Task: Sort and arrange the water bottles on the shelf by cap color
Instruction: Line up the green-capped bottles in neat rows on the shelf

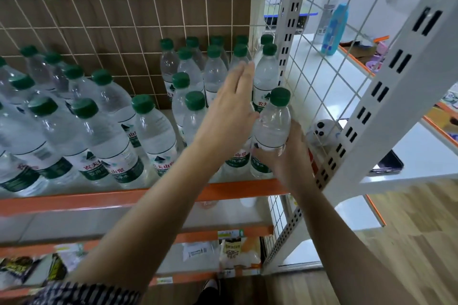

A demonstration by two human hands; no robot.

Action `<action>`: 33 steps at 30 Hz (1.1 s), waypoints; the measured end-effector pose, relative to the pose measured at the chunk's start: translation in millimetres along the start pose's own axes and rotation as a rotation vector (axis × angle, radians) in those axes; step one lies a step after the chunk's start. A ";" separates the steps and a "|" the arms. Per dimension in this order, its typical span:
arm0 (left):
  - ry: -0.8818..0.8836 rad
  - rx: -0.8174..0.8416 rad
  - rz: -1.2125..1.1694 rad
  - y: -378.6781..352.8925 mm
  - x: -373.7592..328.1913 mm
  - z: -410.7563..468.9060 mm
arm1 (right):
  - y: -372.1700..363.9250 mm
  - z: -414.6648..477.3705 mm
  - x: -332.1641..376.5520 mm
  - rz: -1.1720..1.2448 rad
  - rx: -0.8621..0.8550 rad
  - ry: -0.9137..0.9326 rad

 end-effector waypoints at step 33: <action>0.476 -0.201 -0.427 -134.7 93.3 -64.6 | -46.7 67.8 -68.8 0.282 -0.175 -0.134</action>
Point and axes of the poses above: each hand's wrist, its own z-axis towards the middle knuckle, its own y-axis out of the back of the hand, x = y × z, the point moved 10 cm from there along z, towards the middle knuckle, and after that the axes turned 6 degrees about y, right-handed, at the moved point
